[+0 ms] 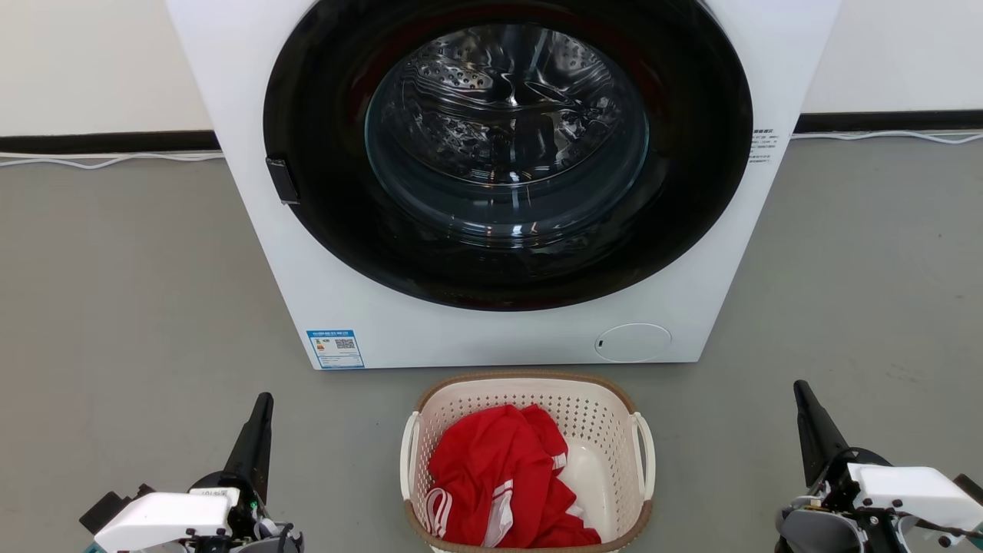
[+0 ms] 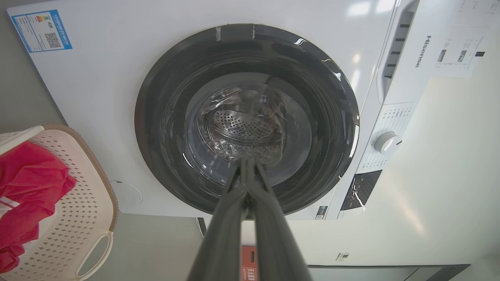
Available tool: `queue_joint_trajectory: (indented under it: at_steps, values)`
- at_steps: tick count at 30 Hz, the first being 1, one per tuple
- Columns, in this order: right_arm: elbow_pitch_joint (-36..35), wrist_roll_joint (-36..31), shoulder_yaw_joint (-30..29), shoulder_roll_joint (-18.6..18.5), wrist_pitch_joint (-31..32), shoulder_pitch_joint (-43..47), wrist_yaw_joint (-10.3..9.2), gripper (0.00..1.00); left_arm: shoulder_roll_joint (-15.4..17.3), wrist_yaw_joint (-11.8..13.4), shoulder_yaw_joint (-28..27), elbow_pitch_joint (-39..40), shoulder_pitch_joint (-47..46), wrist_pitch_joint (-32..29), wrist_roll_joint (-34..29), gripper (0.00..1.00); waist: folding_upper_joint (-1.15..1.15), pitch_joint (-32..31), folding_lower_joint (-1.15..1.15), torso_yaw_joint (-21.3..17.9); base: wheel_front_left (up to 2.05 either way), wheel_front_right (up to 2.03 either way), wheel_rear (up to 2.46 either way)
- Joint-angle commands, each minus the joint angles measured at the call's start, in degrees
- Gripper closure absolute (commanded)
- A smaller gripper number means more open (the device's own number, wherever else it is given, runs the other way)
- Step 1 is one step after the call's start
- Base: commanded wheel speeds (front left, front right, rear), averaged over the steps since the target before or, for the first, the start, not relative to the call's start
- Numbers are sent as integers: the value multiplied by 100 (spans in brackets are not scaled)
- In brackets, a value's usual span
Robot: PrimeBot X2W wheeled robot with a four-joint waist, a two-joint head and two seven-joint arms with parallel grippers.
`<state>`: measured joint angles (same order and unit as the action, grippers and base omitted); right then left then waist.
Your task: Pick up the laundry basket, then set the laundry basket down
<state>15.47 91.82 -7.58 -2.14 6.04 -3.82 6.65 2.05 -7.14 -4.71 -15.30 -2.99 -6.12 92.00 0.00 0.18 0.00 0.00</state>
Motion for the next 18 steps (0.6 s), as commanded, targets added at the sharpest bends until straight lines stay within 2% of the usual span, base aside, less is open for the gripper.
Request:
queue_joint_trajectory:
  at_steps: [1,18]
  values:
    - [-145,37,108,-74,43,-236,84,100,83,-35,-179,127,-320,-34,19,100,0,0,0,0,0,0,0]
    - [-145,37,108,-74,43,-236,84,100,83,-35,-179,127,-320,-34,19,100,0,0,0,0,0,0,0]
